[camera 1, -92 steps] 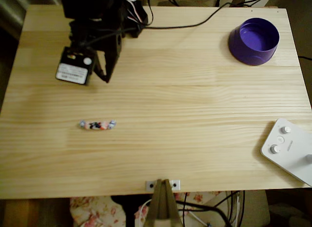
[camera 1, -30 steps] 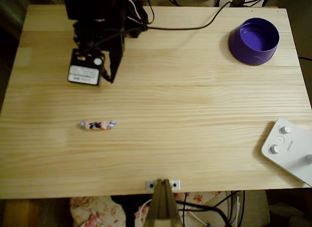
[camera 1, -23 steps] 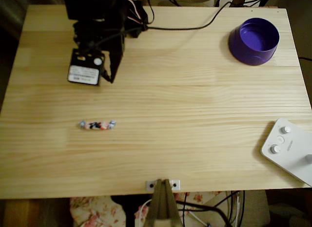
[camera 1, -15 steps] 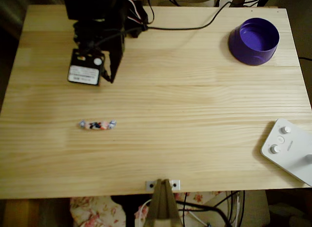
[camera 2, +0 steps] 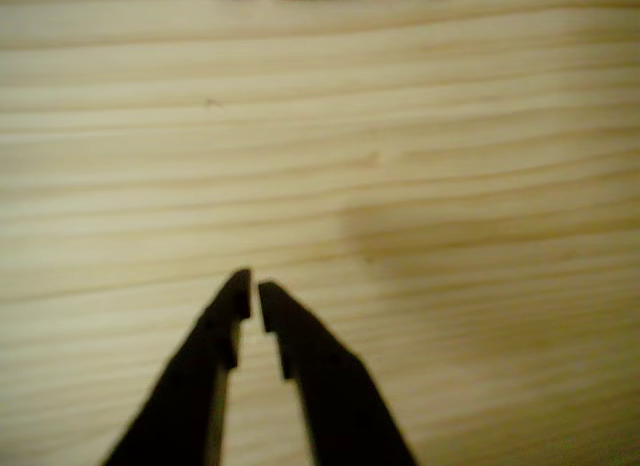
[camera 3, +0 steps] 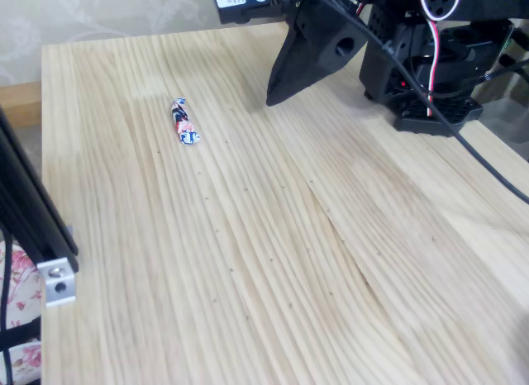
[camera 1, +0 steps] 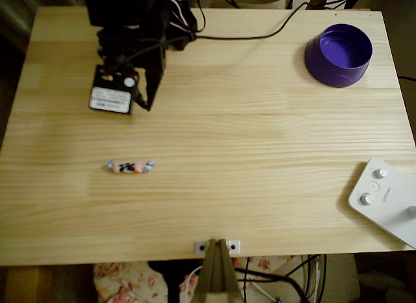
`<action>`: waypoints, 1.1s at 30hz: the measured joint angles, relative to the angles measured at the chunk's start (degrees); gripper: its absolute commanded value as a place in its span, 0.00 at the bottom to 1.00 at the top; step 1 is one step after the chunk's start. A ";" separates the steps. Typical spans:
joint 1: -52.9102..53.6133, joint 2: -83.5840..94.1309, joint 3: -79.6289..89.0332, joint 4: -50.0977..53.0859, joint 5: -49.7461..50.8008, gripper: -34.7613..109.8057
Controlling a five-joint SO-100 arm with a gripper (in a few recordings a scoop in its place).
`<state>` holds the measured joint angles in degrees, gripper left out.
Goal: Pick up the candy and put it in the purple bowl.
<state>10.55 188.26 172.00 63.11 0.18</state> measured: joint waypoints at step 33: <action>6.77 -12.30 -3.52 -7.47 -0.88 0.23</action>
<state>17.31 175.96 168.49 55.63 -0.70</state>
